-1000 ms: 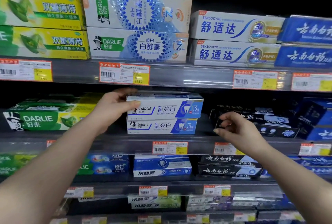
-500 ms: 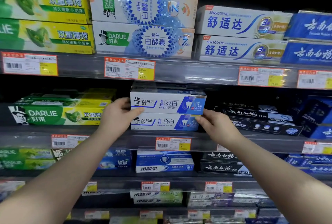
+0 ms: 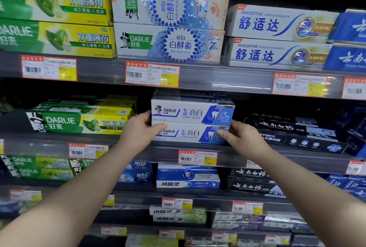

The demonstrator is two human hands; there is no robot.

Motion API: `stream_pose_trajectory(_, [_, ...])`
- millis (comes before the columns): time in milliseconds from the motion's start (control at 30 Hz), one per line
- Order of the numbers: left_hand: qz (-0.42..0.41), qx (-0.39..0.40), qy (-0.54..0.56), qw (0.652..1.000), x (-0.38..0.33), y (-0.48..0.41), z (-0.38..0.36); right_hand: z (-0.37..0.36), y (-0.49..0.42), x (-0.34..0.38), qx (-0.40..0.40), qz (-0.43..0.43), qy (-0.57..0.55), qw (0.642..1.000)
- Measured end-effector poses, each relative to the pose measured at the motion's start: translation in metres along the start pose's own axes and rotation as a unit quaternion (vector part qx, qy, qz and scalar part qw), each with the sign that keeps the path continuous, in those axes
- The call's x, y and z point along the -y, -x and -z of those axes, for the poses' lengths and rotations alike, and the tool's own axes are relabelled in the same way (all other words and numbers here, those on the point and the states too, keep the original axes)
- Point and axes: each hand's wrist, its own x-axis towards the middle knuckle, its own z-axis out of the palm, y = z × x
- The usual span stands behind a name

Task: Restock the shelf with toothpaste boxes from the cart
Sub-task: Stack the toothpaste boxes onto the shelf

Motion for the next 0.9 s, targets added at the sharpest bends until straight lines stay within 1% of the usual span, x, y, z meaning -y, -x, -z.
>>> stream_pose_trajectory(133, [0.002,0.019,-0.007,1.0,0.001,-0.003,0.001,-0.001,-0.002,0.003,0.014,0.001,0.011,1.0])
stream_pose_trajectory(267, [0.001,0.021,-0.039,0.999,0.003,-0.006,0.0,-0.003,-0.002,0.004,0.028,0.007,0.077,0.997])
stream_pose_trajectory(400, [-0.004,0.017,-0.075,0.997,0.005,-0.01,-0.002,-0.005,-0.003,0.003,0.058,0.009,0.057,0.997])
stream_pose_trajectory(500, [-0.005,0.016,-0.047,0.999,0.008,-0.014,-0.002,-0.004,-0.006,0.002,0.054,0.017,0.071,0.996])
stream_pose_trajectory(700, [-0.011,0.01,-0.063,0.998,0.007,-0.023,-0.007,-0.004,-0.017,0.001,0.056,0.019,0.075,0.995])
stream_pose_trajectory(800, [-0.003,0.014,-0.061,0.998,0.008,-0.032,-0.009,-0.005,-0.025,0.001,0.057,0.012,0.069,0.996])
stream_pose_trajectory(900, [0.01,0.02,-0.083,0.996,0.011,-0.041,-0.01,-0.006,-0.032,0.0,0.056,0.01,0.062,0.996])
